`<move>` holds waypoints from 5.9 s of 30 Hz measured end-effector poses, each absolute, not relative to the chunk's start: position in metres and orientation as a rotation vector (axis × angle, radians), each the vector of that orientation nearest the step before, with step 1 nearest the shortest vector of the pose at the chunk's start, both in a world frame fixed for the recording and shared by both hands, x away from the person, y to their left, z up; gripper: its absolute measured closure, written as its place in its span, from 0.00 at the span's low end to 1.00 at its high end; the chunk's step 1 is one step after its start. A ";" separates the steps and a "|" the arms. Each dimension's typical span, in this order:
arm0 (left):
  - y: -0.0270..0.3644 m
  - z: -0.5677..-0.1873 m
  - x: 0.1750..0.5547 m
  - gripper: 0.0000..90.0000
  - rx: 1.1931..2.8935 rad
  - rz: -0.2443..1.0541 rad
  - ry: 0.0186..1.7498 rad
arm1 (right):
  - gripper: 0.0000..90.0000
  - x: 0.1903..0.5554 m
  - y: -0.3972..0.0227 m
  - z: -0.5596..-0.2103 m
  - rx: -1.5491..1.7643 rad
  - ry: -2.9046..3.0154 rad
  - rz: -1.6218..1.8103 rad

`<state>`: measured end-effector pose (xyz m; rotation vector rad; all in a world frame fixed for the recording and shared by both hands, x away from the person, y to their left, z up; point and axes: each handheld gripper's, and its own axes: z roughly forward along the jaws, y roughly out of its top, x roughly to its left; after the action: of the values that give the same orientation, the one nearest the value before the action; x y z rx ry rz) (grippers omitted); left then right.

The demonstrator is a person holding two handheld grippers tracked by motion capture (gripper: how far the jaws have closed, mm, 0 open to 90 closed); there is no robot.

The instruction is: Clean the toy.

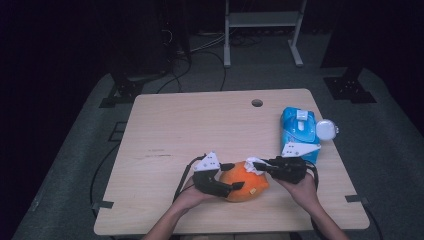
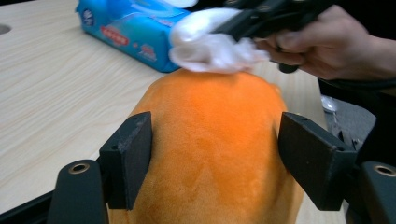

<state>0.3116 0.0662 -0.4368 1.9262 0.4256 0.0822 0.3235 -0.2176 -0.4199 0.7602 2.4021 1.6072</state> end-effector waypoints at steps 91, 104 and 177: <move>0.064 -0.432 0.311 0.33 1.965 0.262 0.422 | 0.91 0.305 -0.181 -0.399 0.592 2.376 1.591; 0.062 -0.439 0.313 0.22 1.960 0.244 0.445 | 0.91 0.307 -0.181 -0.398 0.606 2.376 1.591; 0.097 -0.438 0.329 0.35 1.950 0.189 0.529 | 0.91 0.318 -0.199 -0.422 0.734 2.395 1.545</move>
<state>0.3294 0.0967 -0.4382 1.9502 0.5293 0.1890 0.3180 -0.1986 -0.4219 0.7336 2.3951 1.5447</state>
